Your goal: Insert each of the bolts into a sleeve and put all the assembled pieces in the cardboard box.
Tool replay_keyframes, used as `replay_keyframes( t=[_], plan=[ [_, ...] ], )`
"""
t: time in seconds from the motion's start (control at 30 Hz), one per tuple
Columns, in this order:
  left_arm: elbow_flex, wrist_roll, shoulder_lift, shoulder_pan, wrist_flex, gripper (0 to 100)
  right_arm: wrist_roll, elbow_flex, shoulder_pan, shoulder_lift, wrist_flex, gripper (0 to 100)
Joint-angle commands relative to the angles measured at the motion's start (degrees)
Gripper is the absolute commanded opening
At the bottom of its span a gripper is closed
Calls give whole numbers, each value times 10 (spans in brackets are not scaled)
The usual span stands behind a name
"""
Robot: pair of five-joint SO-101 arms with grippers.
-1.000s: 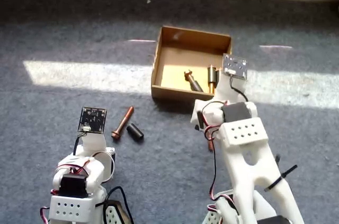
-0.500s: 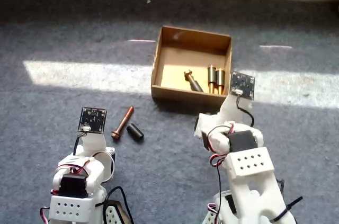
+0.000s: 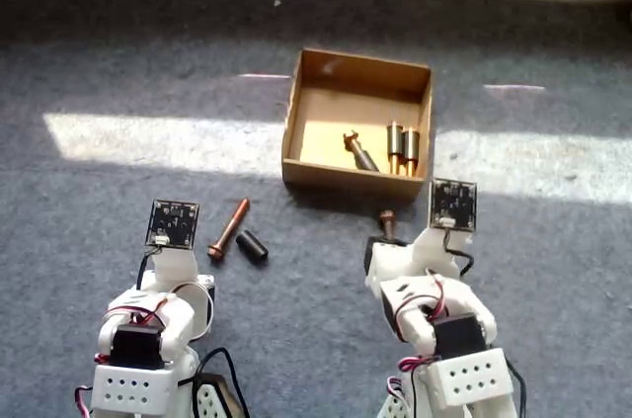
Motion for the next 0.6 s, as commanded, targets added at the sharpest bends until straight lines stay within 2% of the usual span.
replay_keyframes(
  t=[0.0,0.2,0.37,0.57],
  plan=[
    [12,-5,-18,-3,3,7,11,26,7,-102,-16,5],
    [11,-6,-19,-3,4,8,11,79,7,-212,-14,5],
    [-31,-7,-20,-12,8,7,11,81,8,-209,-16,5],
    [-88,-7,-20,-84,5,10,11,84,65,-210,-36,5]
  ],
)
